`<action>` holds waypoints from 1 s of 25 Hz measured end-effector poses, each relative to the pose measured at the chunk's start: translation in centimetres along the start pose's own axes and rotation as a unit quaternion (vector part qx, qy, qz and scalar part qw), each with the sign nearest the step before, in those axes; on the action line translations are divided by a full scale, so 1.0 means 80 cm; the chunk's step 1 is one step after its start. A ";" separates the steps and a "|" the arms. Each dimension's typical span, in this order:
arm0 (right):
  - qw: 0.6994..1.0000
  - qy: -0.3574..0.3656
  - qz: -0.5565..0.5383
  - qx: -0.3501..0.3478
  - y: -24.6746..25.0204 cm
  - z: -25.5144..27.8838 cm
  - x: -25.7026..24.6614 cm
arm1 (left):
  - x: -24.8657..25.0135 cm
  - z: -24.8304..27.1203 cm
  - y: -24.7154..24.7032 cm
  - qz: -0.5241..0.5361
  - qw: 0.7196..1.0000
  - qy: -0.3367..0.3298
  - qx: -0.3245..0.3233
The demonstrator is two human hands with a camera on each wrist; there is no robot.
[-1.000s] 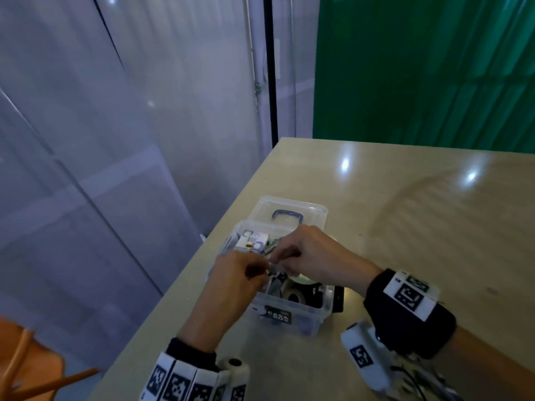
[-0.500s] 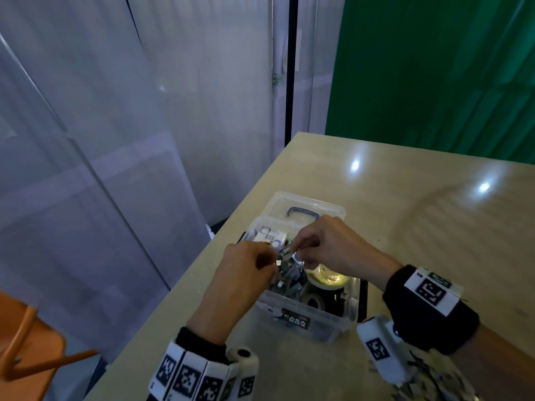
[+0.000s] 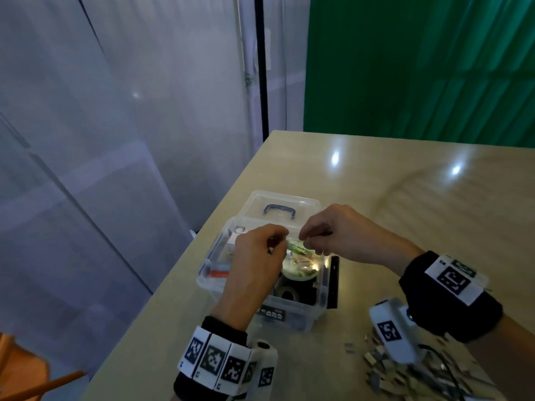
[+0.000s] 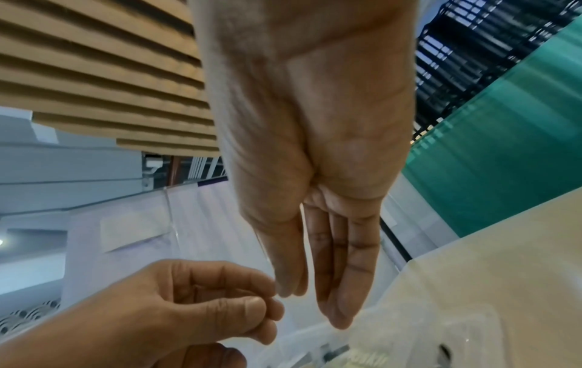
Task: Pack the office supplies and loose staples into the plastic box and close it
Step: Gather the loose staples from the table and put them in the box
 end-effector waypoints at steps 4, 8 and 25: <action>0.999 -0.042 -0.019 -0.014 0.035 0.074 0.037 | 0.060 0.028 -0.067 0.009 0.996 -0.044 -0.080; 0.994 -0.101 0.001 -0.040 0.040 0.148 0.103 | 0.092 0.081 -0.157 -0.020 0.979 -0.077 -0.187; 0.975 -0.193 0.092 -0.054 -0.055 0.220 0.214 | -0.017 0.111 -0.300 -0.222 0.931 0.051 -0.287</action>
Point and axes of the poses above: each hand's wrist, its own z-axis away from the middle knuckle, its own y-axis out of the back of the hand, x = y × z, the point moved 8 cm from there along -z, towards the middle knuckle, and after that the axes turned 10 degrees about y, right-handed, at the moved point
